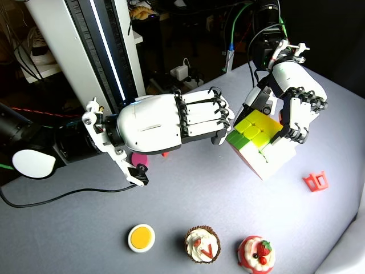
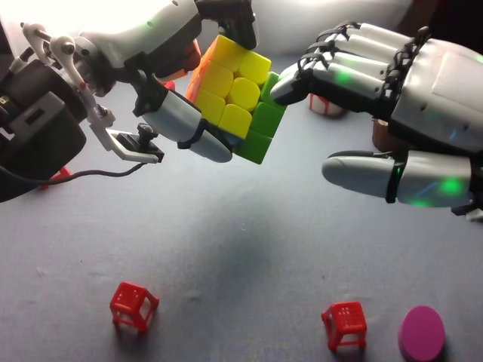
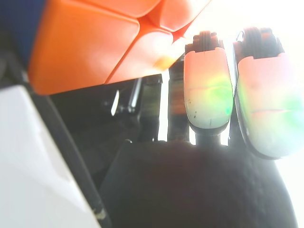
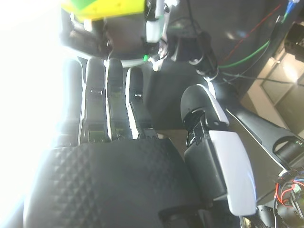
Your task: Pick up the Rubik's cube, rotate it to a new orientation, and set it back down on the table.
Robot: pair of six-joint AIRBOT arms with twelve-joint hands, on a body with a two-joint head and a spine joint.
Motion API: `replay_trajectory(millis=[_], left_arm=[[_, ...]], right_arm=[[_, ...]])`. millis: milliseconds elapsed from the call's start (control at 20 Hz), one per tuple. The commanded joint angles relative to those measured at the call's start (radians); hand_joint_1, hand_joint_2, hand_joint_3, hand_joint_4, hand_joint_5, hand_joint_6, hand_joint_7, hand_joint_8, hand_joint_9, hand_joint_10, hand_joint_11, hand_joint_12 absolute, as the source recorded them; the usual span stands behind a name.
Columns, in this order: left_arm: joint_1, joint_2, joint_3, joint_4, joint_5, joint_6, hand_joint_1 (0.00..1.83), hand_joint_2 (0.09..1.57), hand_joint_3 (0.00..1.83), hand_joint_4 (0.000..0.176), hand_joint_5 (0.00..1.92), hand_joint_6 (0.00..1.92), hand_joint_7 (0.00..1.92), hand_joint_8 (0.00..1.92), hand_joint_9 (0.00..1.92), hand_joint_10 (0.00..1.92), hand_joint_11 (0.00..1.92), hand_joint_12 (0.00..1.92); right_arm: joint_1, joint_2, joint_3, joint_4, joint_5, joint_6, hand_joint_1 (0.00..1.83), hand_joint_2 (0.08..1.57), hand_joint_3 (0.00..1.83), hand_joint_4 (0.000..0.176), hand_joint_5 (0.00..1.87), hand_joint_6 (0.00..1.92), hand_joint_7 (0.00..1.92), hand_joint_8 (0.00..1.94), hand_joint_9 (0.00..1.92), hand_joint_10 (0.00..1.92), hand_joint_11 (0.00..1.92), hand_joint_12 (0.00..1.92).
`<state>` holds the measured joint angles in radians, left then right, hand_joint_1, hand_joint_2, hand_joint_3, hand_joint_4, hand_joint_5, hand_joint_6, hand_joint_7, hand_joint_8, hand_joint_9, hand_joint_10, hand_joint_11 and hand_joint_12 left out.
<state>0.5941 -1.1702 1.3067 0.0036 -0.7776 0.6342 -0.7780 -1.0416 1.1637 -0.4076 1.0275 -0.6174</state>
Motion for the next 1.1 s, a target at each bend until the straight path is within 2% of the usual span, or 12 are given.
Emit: replay_trajectory(millis=[0,150,200,250,300,350,400,600,650,750,900,1050], left_arm=[[-0.019,-0.004,0.002,-0.014,-0.153,-0.010,1.43,0.64,1.03,0.000,1.27,1.92,1.43,1.92,1.54,1.92,1.66,1.92],[-0.015,-0.004,-0.004,-0.009,-0.167,-0.016,1.43,0.57,1.18,0.000,1.31,1.92,1.46,1.92,1.56,1.92,1.66,1.92],[-0.013,-0.003,-0.007,-0.007,-0.172,-0.016,1.47,0.54,1.23,0.000,1.33,1.92,1.48,1.92,1.58,1.92,1.69,1.92],[-0.012,-0.003,-0.008,-0.007,-0.176,-0.017,1.47,0.54,1.24,0.000,1.31,1.92,1.48,1.92,1.59,1.92,1.69,1.92],[-0.010,-0.002,-0.010,-0.005,-0.181,-0.018,1.48,0.53,1.24,0.000,1.32,1.92,1.48,1.92,1.59,1.92,1.69,1.92],[-0.010,-0.002,-0.011,-0.002,-0.183,-0.020,1.48,0.53,1.24,0.000,1.32,1.92,1.48,1.92,1.59,1.92,1.69,1.92],[-0.010,-0.002,-0.013,0.000,-0.187,-0.021,1.44,0.55,1.21,0.000,1.30,1.92,1.46,1.92,1.57,1.92,1.68,1.92],[-0.010,-0.001,-0.016,0.006,-0.196,-0.023,1.48,0.55,1.22,0.000,1.22,1.92,1.43,1.92,1.56,1.92,1.68,1.92],[-0.010,0.000,-0.017,0.007,-0.198,-0.024,1.11,0.60,1.45,0.000,0.99,1.92,1.39,1.92,1.51,1.92,1.63,1.92],[-0.008,0.002,-0.021,0.009,-0.208,-0.026,1.37,0.59,1.28,0.000,1.20,1.92,1.44,1.92,1.57,1.92,1.69,1.92],[-0.008,0.004,-0.022,0.011,-0.213,-0.026,1.37,0.69,1.05,0.000,1.07,1.92,1.37,1.92,1.51,1.92,1.63,1.92],[-0.008,0.005,-0.020,0.010,-0.207,-0.026,1.34,0.69,0.93,0.000,1.12,1.92,1.39,1.92,1.53,1.92,1.65,1.92]], right_arm=[[0.004,-0.008,0.006,0.037,0.106,0.005,0.00,1.41,0.00,0.000,0.09,0.49,0.18,0.32,0.00,0.96,0.00,1.50],[0.000,-0.032,0.031,0.051,0.099,0.005,0.00,1.42,0.00,0.000,0.22,0.49,0.35,0.25,0.03,1.00,0.00,1.62],[-0.005,-0.039,0.043,0.066,0.098,0.005,0.00,1.42,0.00,0.000,0.11,0.48,0.25,0.19,0.01,0.85,0.00,1.43],[-0.009,-0.043,0.051,0.079,0.098,0.005,0.00,1.41,0.00,0.000,0.02,0.27,0.13,0.07,0.00,0.46,0.00,0.86],[-0.015,-0.047,0.060,0.091,0.096,0.005,0.00,1.41,0.00,0.000,0.03,0.23,0.13,0.05,0.00,0.39,0.00,0.58],[-0.023,-0.051,0.071,0.106,0.093,0.005,0.00,1.41,0.00,0.000,0.03,0.23,0.13,0.05,0.00,0.39,0.00,0.58],[-0.030,-0.054,0.081,0.119,0.087,0.005,0.00,1.41,0.00,0.000,0.00,0.06,0.08,0.01,0.00,0.26,0.00,0.10],[-0.040,-0.060,0.102,0.146,0.074,0.005,0.00,1.40,0.00,0.000,0.00,0.00,0.06,0.00,0.01,0.23,0.00,0.27],[-0.041,-0.059,0.105,0.151,0.070,0.005,0.00,1.41,0.00,0.000,0.00,0.00,0.08,0.01,0.03,0.24,0.00,0.44],[-0.050,-0.061,0.113,0.168,0.063,0.005,0.00,1.41,0.00,0.000,0.01,0.00,0.08,0.00,0.03,0.24,0.00,0.39],[-0.059,-0.065,0.122,0.185,0.059,0.005,0.00,1.40,0.00,0.000,0.00,0.00,0.04,0.01,0.01,0.25,0.00,0.54],[-0.059,-0.054,0.114,0.186,0.074,0.005,0.00,1.40,0.00,0.000,0.00,0.00,0.00,0.00,0.01,0.10,0.00,0.05]])
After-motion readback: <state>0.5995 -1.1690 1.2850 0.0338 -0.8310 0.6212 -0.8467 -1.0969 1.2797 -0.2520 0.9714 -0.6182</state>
